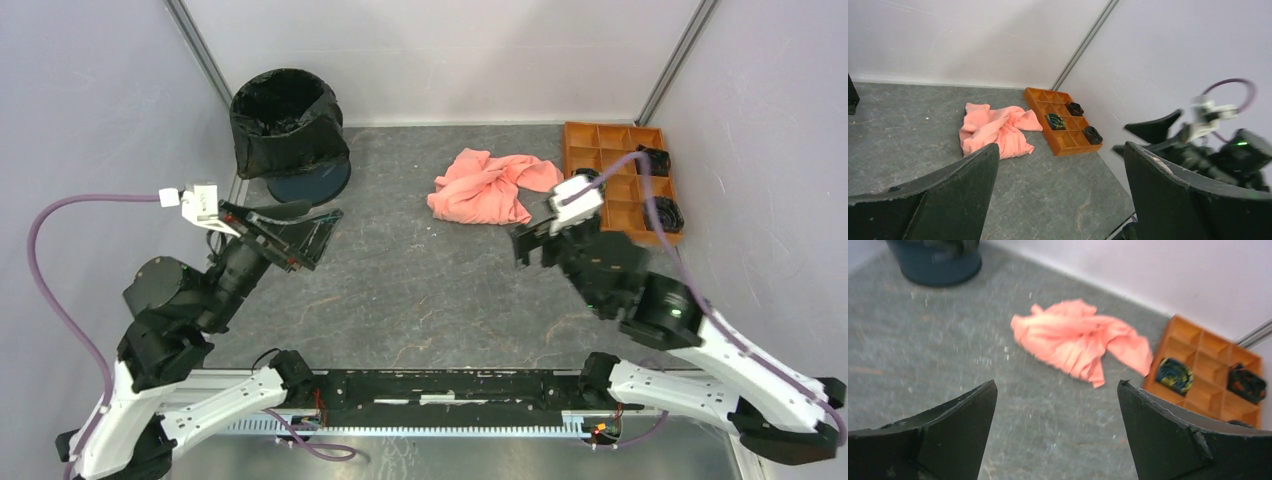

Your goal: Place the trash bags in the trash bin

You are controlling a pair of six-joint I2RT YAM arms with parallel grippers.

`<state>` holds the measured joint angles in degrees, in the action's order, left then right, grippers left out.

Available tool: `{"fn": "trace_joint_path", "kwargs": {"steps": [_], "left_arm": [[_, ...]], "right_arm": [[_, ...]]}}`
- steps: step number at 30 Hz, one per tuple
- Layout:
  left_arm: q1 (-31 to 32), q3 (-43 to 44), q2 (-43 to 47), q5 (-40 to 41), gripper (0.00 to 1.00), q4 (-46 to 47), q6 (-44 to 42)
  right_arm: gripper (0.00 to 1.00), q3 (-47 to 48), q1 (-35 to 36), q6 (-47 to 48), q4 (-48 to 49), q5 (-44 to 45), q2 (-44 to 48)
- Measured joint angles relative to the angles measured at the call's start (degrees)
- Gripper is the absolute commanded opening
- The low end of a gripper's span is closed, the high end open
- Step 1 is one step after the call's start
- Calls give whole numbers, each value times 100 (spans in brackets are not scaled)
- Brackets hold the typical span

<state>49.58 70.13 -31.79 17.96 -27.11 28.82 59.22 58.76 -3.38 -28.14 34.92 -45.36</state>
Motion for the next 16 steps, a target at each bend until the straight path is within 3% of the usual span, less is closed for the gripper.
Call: {"fn": "trace_joint_path", "kwargs": {"steps": [7, 16], "left_arm": [[0, 15, -376, 15, 100, 289, -81], [0, 101, -487, 70, 100, 374, -190]], "right_arm": [[98, 1213, 0, 503, -37, 629, 662], [98, 1152, 0, 894, 417, 1123, 662]]}}
